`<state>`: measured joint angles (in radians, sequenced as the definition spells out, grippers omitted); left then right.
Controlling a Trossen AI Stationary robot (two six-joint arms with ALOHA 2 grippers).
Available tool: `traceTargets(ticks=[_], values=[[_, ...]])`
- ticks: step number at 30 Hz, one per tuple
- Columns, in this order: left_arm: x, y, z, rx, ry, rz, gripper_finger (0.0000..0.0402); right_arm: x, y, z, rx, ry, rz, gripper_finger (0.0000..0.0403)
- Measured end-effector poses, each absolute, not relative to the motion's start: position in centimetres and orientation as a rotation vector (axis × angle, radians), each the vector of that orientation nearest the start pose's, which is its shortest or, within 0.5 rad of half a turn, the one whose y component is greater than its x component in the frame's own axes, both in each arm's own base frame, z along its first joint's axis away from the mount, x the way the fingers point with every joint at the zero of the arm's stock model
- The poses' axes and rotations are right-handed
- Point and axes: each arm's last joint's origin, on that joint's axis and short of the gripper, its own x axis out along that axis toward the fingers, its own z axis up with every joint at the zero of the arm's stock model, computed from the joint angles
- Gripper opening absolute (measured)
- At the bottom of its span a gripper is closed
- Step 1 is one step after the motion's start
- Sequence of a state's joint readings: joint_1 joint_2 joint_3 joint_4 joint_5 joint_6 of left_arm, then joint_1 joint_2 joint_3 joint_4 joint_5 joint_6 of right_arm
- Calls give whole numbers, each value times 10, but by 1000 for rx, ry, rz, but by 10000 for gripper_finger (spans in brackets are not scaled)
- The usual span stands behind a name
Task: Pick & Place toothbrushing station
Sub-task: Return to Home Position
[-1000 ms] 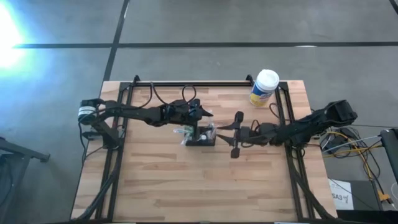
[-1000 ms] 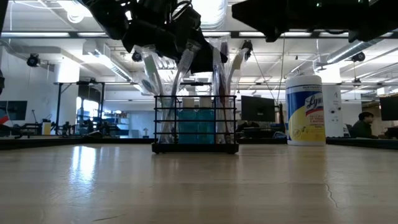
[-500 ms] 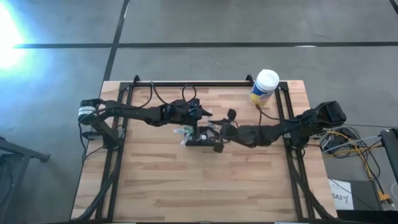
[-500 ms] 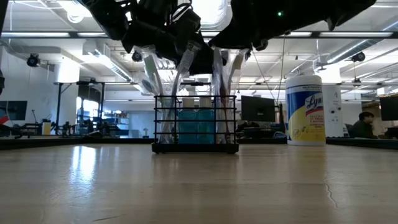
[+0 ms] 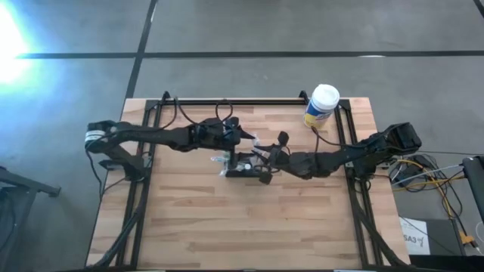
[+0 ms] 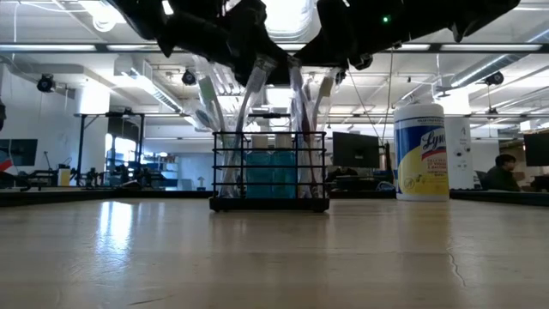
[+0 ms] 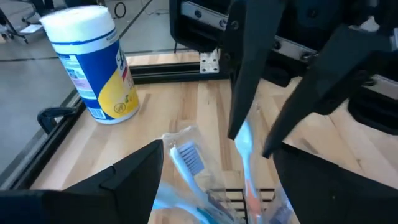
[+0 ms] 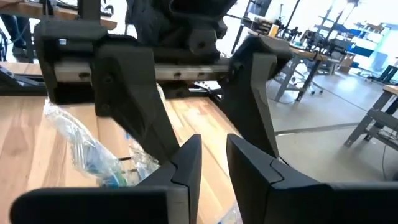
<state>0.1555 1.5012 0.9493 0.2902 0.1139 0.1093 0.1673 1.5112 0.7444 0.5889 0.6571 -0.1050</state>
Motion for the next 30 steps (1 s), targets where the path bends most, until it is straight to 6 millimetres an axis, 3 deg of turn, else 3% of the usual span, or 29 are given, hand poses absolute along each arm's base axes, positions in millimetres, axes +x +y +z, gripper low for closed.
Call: traceTargets(ticks=[4,7,13,17,22,27,30], values=[[318,46,283,144,241,16,307,309,34,224,-192,201,-477,68],[298,43,304,202,210,12,307,308,35,225,-198,202,-471,69],[236,33,341,192,235,-4,296,306,41,229,-261,181,-378,75],[199,26,340,100,271,-2,276,305,51,236,-290,104,-253,70],[160,20,328,81,217,2,185,303,56,239,-281,66,-103,62],[129,16,306,132,166,3,37,288,58,262,-185,-68,122,54],[116,14,295,147,138,39,13,274,50,280,-122,-131,203,44]])
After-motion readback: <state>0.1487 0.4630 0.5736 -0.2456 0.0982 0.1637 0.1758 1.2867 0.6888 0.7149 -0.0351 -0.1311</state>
